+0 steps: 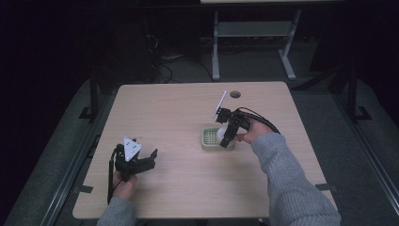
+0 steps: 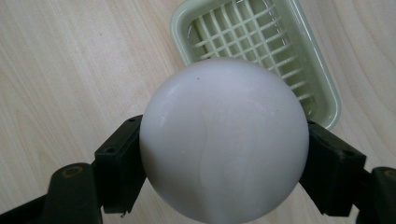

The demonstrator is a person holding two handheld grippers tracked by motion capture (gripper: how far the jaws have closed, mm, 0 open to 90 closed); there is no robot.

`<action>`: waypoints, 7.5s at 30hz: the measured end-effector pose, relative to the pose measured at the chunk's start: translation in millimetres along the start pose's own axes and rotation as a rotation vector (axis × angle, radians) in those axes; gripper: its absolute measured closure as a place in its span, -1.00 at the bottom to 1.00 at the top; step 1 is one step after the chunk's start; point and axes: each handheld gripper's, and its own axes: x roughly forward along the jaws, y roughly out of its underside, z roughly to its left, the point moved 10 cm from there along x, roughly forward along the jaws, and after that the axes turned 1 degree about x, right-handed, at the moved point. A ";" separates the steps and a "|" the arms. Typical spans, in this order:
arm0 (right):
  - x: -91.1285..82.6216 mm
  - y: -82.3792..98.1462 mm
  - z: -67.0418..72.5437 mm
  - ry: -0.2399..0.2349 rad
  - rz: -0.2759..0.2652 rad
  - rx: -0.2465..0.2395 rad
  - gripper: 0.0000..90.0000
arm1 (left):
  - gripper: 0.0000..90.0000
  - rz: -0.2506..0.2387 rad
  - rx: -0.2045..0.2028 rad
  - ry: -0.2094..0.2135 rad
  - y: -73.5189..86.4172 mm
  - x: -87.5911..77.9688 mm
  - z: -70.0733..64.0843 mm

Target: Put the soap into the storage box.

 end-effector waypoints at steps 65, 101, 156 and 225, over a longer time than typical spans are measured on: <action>35.0 -27.9 -24.0 0.061 0.060 0.007 -0.48 | -0.67 -0.003 0.001 0.005 -0.8 -0.3 -1.2; 27.6 -20.8 -23.5 0.051 0.058 0.047 -0.55 | -0.67 -0.003 0.004 0.008 -1.2 -0.9 -2.0; -13.4 29.9 -6.8 0.006 -0.066 0.117 -0.56 | -0.67 -0.003 0.016 0.008 -1.3 -0.9 -3.9; -2.5 131.5 14.3 -0.014 -0.155 0.237 -0.54 | -0.67 0.000 0.021 0.004 -0.5 -1.5 -4.5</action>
